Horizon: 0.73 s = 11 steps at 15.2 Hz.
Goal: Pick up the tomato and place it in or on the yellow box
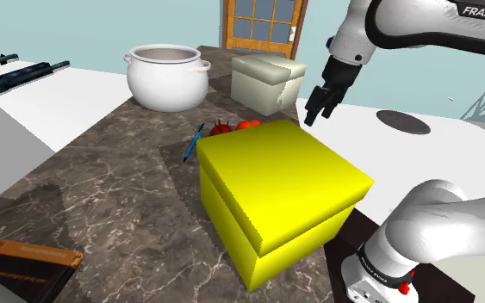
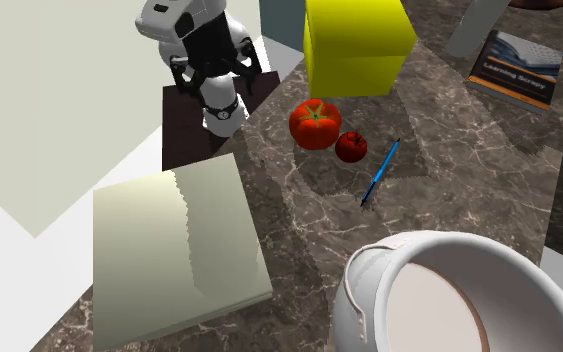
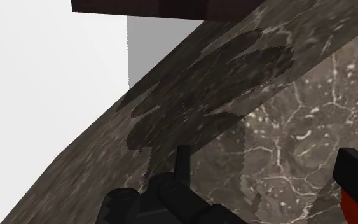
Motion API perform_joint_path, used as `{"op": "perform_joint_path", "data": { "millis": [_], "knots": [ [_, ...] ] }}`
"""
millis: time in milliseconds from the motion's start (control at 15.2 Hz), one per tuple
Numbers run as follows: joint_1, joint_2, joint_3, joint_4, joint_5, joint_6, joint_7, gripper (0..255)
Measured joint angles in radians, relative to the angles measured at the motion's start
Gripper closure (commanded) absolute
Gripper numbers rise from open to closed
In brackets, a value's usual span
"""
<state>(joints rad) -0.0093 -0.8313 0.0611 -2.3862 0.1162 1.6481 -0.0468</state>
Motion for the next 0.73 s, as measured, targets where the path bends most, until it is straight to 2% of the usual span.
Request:
{"op": "perform_joint_path", "data": {
  "millis": [198, 726],
  "knots": [
    [0.009, 0.029, 0.024, 0.023, 0.008, 0.005, 0.017, 0],
    [0.044, 0.278, 0.18, 0.218, 0.023, 0.051, 0.128, 0]
  ]
}}
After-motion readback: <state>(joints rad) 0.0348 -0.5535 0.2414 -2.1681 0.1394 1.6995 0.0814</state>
